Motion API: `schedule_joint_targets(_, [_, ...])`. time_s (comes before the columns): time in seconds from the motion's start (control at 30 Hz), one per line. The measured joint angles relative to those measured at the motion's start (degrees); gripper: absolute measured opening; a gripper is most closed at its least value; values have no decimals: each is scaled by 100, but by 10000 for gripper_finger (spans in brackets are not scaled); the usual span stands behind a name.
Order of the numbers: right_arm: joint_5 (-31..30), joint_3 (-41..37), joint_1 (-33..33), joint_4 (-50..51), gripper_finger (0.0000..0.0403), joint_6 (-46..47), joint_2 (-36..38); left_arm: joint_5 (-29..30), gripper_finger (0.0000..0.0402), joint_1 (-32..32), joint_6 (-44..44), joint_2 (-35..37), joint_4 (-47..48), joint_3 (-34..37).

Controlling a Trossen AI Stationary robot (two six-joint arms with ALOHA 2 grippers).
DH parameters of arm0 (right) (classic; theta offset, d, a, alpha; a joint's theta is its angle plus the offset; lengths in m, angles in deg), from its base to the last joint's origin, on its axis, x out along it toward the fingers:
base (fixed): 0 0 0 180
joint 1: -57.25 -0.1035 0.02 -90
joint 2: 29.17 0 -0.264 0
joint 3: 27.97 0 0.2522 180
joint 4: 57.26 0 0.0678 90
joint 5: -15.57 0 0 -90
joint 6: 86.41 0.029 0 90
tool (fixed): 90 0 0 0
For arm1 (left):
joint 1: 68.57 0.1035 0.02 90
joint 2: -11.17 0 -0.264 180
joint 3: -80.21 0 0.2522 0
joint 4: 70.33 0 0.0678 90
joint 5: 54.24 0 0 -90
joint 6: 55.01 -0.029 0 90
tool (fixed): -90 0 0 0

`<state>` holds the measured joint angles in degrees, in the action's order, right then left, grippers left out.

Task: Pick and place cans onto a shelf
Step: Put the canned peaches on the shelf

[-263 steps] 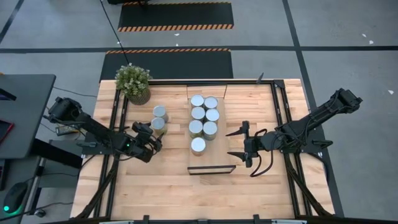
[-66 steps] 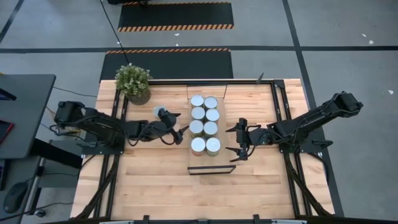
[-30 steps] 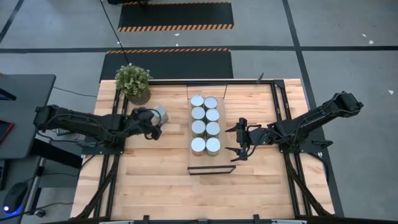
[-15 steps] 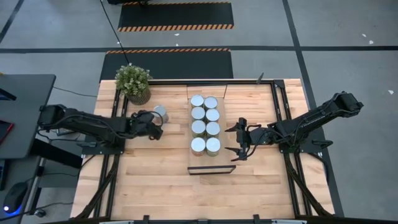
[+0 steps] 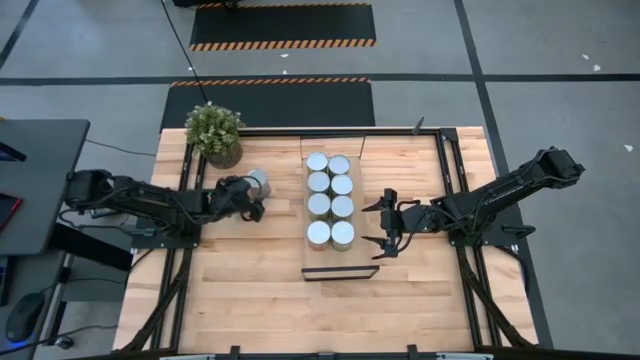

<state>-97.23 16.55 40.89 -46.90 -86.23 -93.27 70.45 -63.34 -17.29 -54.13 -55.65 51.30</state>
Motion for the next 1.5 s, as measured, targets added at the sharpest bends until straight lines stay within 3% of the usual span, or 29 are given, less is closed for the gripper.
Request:
schedule_joint_targets(0.3, [-8, -1, -1, -43, 366, -19, 0, 9, 364, 279, -598, 0, -1375, 444])
schedule_joint_targets(0.67, [-9, 0, -1, -81, 366, -37, 0, 2, 362, 530, -1302, 0, -1855, 450])
schedule_joint_targets(0.97, [-9, 0, 0, -78, 366, -37, 0, -113, 304, 532, -1606, 29, -2163, 427])
schedule_joint_targets(1.07, [-9, 1, -2, -70, 366, -60, 0, -655, 301, 508, -1904, 159, -2285, 248])
schedule_joint_targets(1.27, [-11, -1, -2, 74, 366, -48, 76, -2938, 315, 117, -2524, 478, -2367, -353])
schedule_joint_targets(1.33, [-12, -2, -7, 182, 366, -31, 172, -3443, 315, -162, -2476, 469, -2347, -525])
schedule_joint_targets(1.5, [-14, -2, -7, 226, 366, 7, 430, -3389, 315, -1121, -2338, 98, -2333, -801])
